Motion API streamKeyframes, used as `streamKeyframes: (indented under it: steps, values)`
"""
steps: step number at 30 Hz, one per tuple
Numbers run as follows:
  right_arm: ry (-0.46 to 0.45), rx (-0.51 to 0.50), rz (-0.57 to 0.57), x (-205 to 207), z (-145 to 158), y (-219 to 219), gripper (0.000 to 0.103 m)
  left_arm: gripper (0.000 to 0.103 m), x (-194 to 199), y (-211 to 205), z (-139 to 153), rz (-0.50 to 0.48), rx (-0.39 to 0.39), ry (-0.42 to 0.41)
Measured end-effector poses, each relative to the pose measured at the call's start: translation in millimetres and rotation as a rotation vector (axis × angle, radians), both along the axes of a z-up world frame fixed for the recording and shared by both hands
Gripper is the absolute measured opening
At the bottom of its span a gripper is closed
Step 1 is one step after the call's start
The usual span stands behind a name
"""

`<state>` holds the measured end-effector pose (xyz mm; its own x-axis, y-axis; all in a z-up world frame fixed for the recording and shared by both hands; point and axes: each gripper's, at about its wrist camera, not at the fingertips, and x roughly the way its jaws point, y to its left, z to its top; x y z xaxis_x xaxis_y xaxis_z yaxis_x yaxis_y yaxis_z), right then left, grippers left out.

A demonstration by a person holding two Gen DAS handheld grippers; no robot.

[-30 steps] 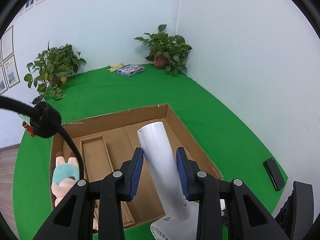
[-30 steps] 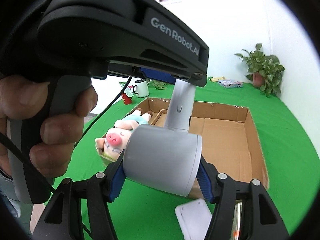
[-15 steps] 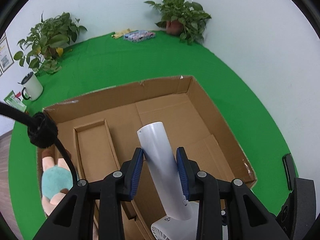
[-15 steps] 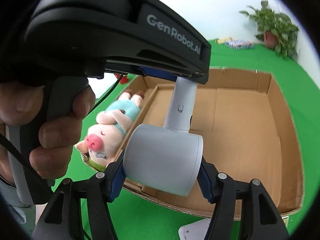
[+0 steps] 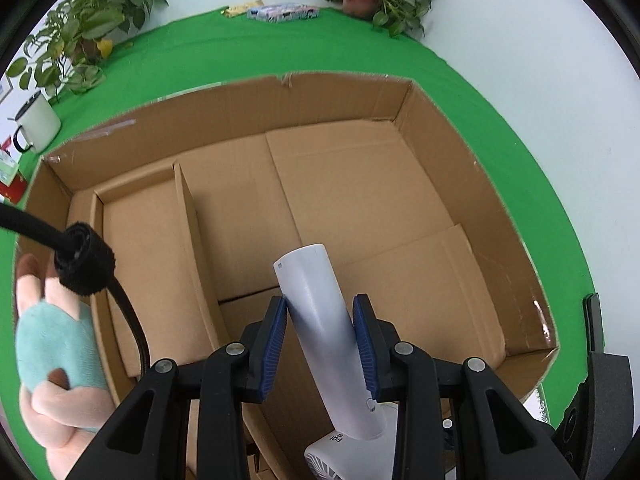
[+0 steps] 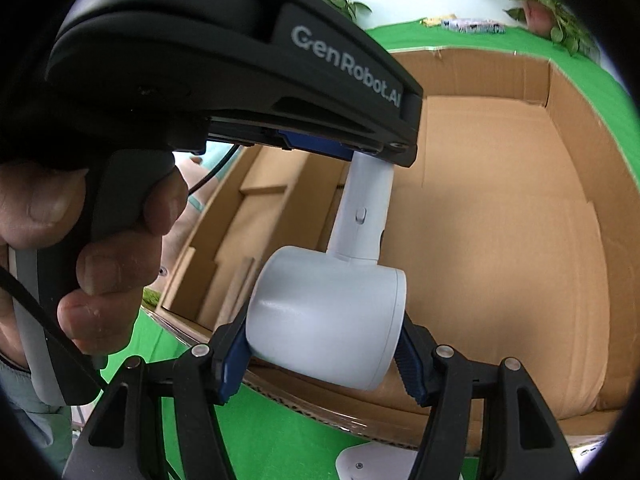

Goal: Organize objects
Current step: 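Carry the hair dryer with both tools over the cardboard box, then lower the hair dryer into the box beside the long brown box and release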

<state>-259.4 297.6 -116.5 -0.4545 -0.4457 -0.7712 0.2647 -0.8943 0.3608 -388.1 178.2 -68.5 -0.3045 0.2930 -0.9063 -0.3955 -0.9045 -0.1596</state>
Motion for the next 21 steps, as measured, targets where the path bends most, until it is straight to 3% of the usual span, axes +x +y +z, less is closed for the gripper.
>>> streamKeyframes:
  steps: [8,17,21]
  values:
    - [-0.035,0.021,0.033,1,-5,2,0.064,0.029,0,-4,-8,0.003,0.011,-0.018]
    - [-0.036,-0.018,0.062,9,1,15,0.067,0.028,13,-5,3,-0.026,-0.008,0.024]
    - [-0.025,-0.044,0.04,7,5,35,0.067,0.029,16,-11,18,-0.016,0.026,0.044]
